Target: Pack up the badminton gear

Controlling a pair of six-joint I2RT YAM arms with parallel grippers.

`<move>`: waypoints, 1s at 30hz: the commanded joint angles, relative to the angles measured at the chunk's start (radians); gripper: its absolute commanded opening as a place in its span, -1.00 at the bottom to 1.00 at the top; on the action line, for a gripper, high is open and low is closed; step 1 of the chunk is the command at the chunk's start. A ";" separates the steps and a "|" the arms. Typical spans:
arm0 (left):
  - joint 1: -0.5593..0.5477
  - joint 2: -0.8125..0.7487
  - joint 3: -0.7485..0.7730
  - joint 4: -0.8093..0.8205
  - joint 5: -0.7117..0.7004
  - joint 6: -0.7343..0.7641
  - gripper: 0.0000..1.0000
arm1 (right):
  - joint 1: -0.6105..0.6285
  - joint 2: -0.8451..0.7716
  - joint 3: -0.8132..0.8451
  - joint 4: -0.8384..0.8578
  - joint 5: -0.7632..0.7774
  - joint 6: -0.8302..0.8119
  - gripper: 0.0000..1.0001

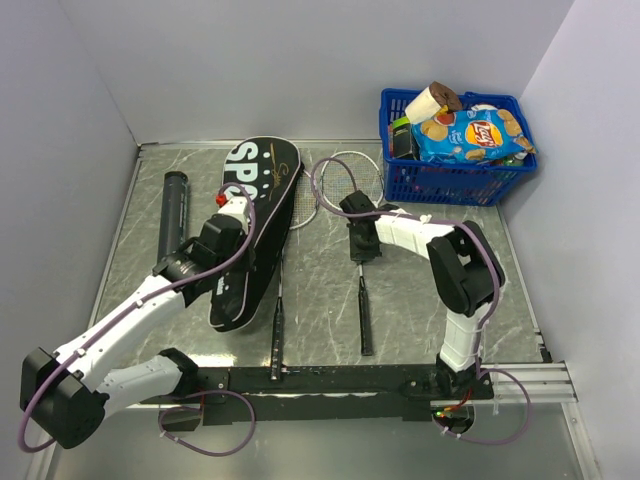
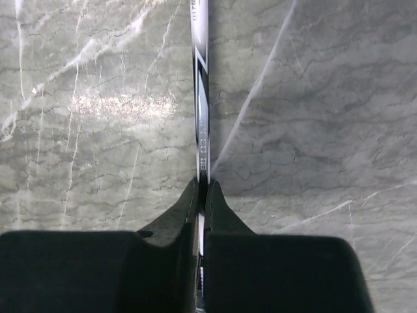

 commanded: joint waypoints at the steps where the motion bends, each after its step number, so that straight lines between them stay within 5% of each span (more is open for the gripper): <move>1: 0.002 -0.018 -0.009 0.040 0.018 -0.021 -0.98 | -0.004 0.055 0.027 0.027 -0.007 -0.027 -1.00; 11: 0.003 0.012 0.003 0.040 -0.004 -0.014 -0.98 | 0.042 -0.230 -0.093 -0.018 0.038 -0.024 -1.00; 30: 0.002 0.067 0.092 0.100 -0.020 -0.066 -0.98 | 0.381 -0.736 -0.306 -0.336 0.119 0.194 -1.00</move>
